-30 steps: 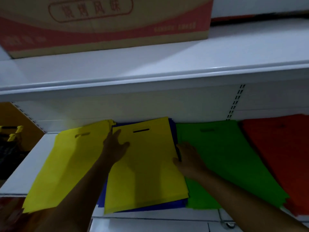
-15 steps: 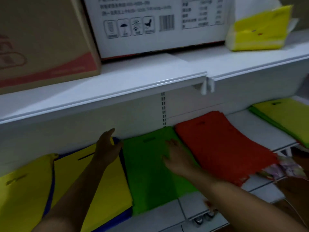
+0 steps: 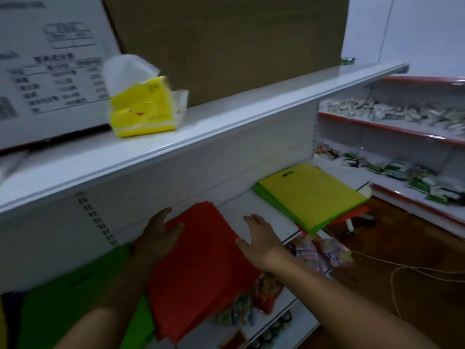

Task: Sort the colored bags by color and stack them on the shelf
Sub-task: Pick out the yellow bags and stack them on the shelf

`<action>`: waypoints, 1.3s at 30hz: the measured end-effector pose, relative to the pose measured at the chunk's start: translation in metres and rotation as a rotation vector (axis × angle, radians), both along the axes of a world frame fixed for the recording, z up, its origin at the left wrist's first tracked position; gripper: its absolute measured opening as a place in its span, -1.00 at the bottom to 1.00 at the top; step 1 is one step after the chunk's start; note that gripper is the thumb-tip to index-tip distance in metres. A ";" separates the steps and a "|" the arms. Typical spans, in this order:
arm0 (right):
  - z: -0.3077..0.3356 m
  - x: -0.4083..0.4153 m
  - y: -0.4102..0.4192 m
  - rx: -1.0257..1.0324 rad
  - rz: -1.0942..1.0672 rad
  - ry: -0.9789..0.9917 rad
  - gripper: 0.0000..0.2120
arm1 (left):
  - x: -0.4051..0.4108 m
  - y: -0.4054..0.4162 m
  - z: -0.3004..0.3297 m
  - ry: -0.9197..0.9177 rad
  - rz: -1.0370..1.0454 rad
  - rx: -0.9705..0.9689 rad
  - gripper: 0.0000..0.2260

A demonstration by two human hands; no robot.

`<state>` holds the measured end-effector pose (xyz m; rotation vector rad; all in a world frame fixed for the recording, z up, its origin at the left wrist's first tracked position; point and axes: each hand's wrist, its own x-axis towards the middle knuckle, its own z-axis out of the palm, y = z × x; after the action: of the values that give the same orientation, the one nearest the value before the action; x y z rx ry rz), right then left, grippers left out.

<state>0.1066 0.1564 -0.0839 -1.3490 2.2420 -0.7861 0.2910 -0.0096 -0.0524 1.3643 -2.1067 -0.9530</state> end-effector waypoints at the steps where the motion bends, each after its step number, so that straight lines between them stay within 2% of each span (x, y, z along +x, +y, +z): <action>1: 0.000 -0.022 0.008 0.017 -0.001 0.000 -0.36 | -0.024 0.008 -0.001 0.012 -0.014 0.015 -0.49; 9: -0.001 -0.148 0.044 0.080 -0.029 0.063 -0.36 | -0.156 0.038 0.004 0.000 -0.095 0.010 -0.50; 21: -0.031 -0.265 0.043 0.156 -0.168 0.105 -0.39 | -0.312 0.034 -0.012 -0.087 -0.300 -0.039 -0.48; 24: -0.040 -0.297 0.037 0.171 -0.174 0.142 -0.39 | -0.341 0.033 -0.022 -0.100 -0.276 -0.018 -0.49; 28: -0.056 -0.334 0.026 0.297 -0.173 0.199 -0.36 | -0.370 0.032 -0.047 -0.118 -0.214 0.064 -0.49; 35: -0.087 -0.377 0.012 0.436 -0.120 0.164 -0.25 | -0.402 0.031 -0.094 -0.177 -0.089 0.284 -0.44; 39: -0.094 -0.378 0.011 0.393 -0.065 0.221 -0.27 | -0.405 0.025 -0.110 -0.165 -0.003 0.348 -0.41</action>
<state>-0.2712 0.1674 -0.1777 -1.2234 2.4535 -0.2003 -0.1141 0.0157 -0.1626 1.6588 -2.1306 -1.2950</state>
